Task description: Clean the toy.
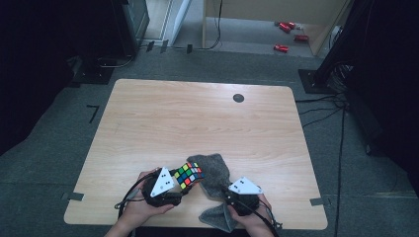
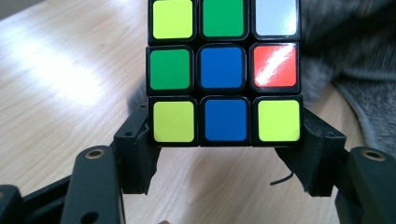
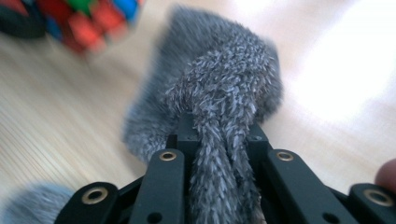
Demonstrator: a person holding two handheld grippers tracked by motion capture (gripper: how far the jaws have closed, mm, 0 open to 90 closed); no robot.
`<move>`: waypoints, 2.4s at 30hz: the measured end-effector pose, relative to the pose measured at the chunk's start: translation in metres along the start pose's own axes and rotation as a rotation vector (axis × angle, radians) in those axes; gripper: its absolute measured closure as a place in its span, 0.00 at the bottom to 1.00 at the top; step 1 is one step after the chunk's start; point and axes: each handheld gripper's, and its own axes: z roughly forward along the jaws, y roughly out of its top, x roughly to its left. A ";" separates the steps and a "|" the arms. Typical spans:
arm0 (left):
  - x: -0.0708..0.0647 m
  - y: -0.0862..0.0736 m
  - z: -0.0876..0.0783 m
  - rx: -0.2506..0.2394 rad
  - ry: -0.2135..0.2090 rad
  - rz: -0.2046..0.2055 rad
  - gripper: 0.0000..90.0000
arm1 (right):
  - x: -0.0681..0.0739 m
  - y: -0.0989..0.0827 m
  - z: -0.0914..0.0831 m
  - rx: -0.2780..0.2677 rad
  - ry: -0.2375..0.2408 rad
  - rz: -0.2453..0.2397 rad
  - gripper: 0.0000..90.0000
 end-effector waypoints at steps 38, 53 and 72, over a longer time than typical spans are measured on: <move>-0.027 0.013 0.007 -0.014 -0.089 0.122 0.39 | 0.013 0.022 -0.030 -0.285 0.326 0.120 0.86; -0.029 0.013 0.004 -0.072 -0.100 0.134 0.39 | -0.006 0.015 -0.022 -0.274 0.397 0.282 0.86; -0.049 0.019 0.016 0.024 -0.030 0.223 0.39 | 0.027 0.023 -0.025 -0.250 0.352 0.091 0.86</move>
